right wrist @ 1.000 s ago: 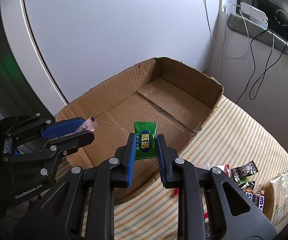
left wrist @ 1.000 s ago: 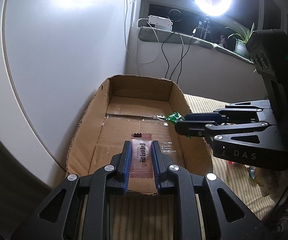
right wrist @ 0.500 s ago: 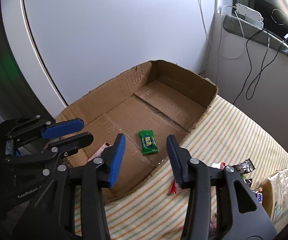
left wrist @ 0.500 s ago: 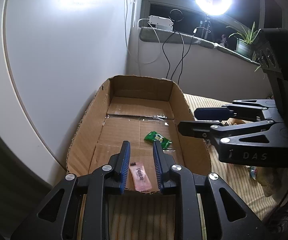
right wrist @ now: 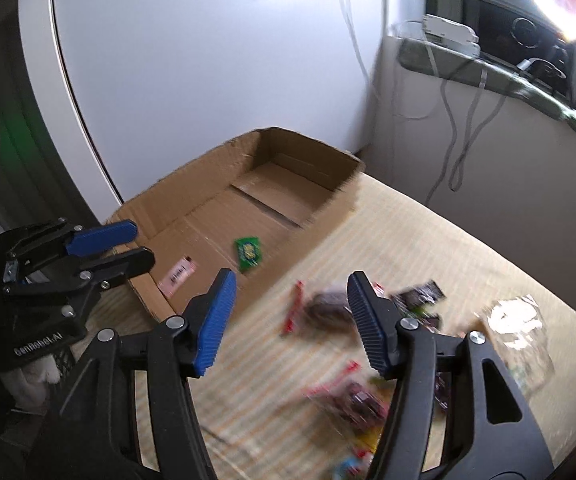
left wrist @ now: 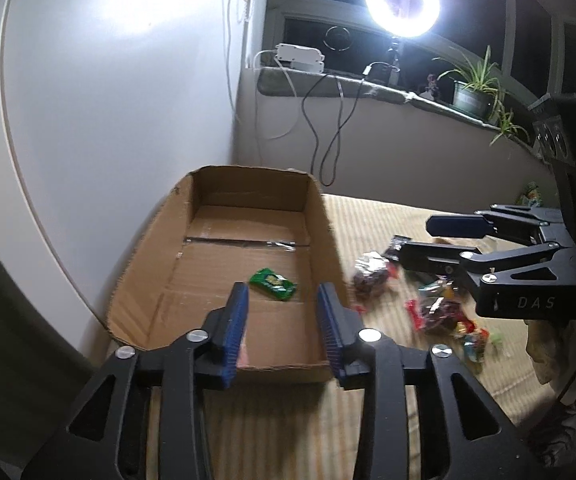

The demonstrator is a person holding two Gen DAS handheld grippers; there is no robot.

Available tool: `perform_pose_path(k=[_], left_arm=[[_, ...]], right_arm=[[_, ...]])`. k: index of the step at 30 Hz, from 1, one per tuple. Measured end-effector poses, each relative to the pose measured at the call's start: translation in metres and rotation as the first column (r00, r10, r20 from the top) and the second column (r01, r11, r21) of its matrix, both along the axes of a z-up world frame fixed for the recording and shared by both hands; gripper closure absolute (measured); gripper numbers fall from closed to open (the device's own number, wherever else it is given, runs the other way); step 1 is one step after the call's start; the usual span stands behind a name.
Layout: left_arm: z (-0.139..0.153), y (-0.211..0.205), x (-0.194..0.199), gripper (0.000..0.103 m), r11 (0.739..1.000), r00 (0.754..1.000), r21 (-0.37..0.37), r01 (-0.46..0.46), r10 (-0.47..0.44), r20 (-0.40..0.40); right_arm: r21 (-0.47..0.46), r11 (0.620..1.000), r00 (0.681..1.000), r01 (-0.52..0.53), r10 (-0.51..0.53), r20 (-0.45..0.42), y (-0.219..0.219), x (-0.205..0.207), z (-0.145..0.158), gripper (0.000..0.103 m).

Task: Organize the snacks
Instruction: 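Move both tools back toward the snacks on the bed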

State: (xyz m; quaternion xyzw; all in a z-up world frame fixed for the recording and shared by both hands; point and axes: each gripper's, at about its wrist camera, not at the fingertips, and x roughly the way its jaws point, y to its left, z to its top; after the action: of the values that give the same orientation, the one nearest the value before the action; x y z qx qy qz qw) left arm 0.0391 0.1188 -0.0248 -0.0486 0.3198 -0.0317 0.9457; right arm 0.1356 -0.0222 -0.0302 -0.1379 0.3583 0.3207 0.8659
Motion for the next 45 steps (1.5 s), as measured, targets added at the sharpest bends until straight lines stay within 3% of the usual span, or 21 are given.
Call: perform_pose_path(k=[8, 16, 20, 22, 27, 31, 42, 45], left_arm=[[-0.006, -0.04, -0.003, 0.062, 0.997, 0.997, -0.017, 0.073, -0.074, -0.02], [-0.022, -0.089, -0.004, 0.062, 0.983, 0.981, -0.054, 0.173, -0.177, -0.076], [-0.032, -0.115, -0.004, 0.06, 0.971, 0.966, -0.067, 0.229, -0.235, -0.107], [-0.035, -0.125, -0.003, 0.053, 0.966, 0.96, -0.079, 0.247, -0.255, -0.119], [-0.042, -0.151, -0.002, 0.049, 0.949, 0.938, -0.069, 0.307, -0.314, -0.145], [-0.047, -0.164, 0.001, 0.049, 0.942, 0.928, -0.057, 0.33, -0.335, -0.162], [-0.059, -0.177, 0.017, 0.049, 0.94, 0.919, -0.043, 0.338, -0.339, -0.202], [-0.063, -0.181, 0.021, 0.049, 0.937, 0.913, -0.039, 0.347, -0.348, -0.213]], right_arm=[[-0.019, 0.997, 0.997, 0.071, -0.071, -0.018, -0.073, -0.014, -0.006, 0.042], [-0.07, 0.991, 0.99, 0.114, -0.119, -0.073, -0.13, -0.03, -0.032, 0.043], [-0.094, 0.989, 0.985, 0.118, -0.129, -0.116, -0.152, -0.035, -0.048, 0.055], [-0.1, 0.989, 0.984, 0.111, -0.123, -0.125, -0.158, -0.038, -0.054, 0.056], [-0.127, 0.99, 0.987, 0.069, -0.086, -0.136, -0.161, -0.051, -0.067, 0.06], [-0.152, 0.987, 0.989, 0.047, -0.068, -0.133, -0.16, -0.055, -0.074, 0.066], [-0.163, 0.986, 0.99, 0.027, -0.049, -0.129, -0.156, -0.042, -0.082, 0.066], [-0.161, 0.987, 0.99, 0.031, -0.052, -0.129, -0.157, -0.041, -0.082, 0.073]])
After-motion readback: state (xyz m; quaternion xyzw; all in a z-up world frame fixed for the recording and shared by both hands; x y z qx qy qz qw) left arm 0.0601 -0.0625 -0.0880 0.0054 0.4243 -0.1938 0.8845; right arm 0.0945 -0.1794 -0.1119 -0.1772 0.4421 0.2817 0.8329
